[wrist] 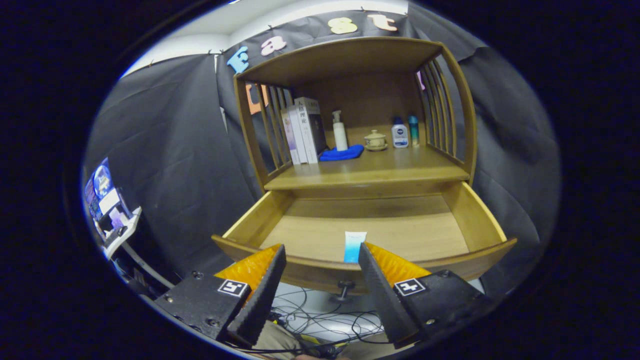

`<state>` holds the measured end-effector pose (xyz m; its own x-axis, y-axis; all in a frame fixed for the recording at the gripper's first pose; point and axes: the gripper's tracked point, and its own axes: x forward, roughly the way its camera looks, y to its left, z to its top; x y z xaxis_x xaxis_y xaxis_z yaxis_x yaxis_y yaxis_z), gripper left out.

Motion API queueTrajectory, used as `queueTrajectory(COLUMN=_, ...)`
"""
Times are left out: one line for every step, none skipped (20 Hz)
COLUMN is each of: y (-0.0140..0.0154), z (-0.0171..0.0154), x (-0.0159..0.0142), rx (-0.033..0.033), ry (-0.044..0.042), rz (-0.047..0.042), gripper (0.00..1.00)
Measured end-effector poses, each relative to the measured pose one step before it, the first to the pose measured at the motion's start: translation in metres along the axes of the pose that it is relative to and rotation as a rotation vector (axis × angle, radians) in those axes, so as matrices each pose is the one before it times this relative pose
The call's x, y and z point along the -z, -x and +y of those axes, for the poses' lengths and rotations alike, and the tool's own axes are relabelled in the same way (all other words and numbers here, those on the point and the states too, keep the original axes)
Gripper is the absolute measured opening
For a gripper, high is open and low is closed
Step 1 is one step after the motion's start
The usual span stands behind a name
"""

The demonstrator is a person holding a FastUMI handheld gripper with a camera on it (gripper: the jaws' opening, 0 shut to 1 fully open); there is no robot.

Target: Pull open the drawer, take out the items inside it, and place them on the countertop above the cabinet.

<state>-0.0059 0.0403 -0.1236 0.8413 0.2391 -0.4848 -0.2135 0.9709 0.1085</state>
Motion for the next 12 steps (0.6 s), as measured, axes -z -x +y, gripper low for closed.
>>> queueTrajectory(y=-0.00656, z=-0.00385, x=-0.00484, rx=0.02442, ry=0.00847, rz=0.01944, gripper=0.92)
queueTrajectory(y=-0.00629, z=-0.00362, x=-0.00339, rx=0.01891, ry=0.0111, rz=0.02289, gripper=0.92)
queueTrajectory(y=-0.00675, z=-0.00014, x=-0.00352, rx=0.0132, ry=0.00401, rz=0.01732, gripper=0.92)
queueTrajectory(y=-0.00659, z=0.00042, x=-0.00113, rx=0.00173, ry=0.0061, rz=0.02907, gripper=0.92)
queueTrajectory(y=-0.00865, z=-0.00128, x=0.00182, rx=0.00892, ry=-0.00249, rz=0.04244, gripper=0.92)
queueTrajectory(y=-0.00821, z=-0.0006, x=0.00153, rx=0.00376, ry=-0.00447, rz=0.03897, gripper=0.92)
queueTrajectory(y=-0.01092, z=0.00182, x=-0.00587, rx=0.01591, ry=-0.01352, rz=0.04406, gripper=0.92)
queueTrajectory(y=-0.00781, z=-0.00851, x=0.01142, rx=0.01218, ry=-0.01428, rz=0.04883, gripper=0.92)
queueTrajectory(y=-0.00696, z=-0.00223, x=0.00437, rx=0.01776, ry=-0.02109, rz=0.05146, gripper=0.92)
queueTrajectory(y=-0.00704, z=-0.00168, x=0.00277, rx=0.00767, ry=-0.01428, rz=0.04316, gripper=0.92)
queueTrajectory(y=-0.00984, z=-0.00284, x=0.00226, rx=0.01549, ry=-0.01587, rz=0.04977, gripper=0.92)
queueTrajectory(y=-0.00842, z=-0.00329, x=0.00257, rx=0.02082, ry=-0.02018, rz=0.04618, gripper=0.92)
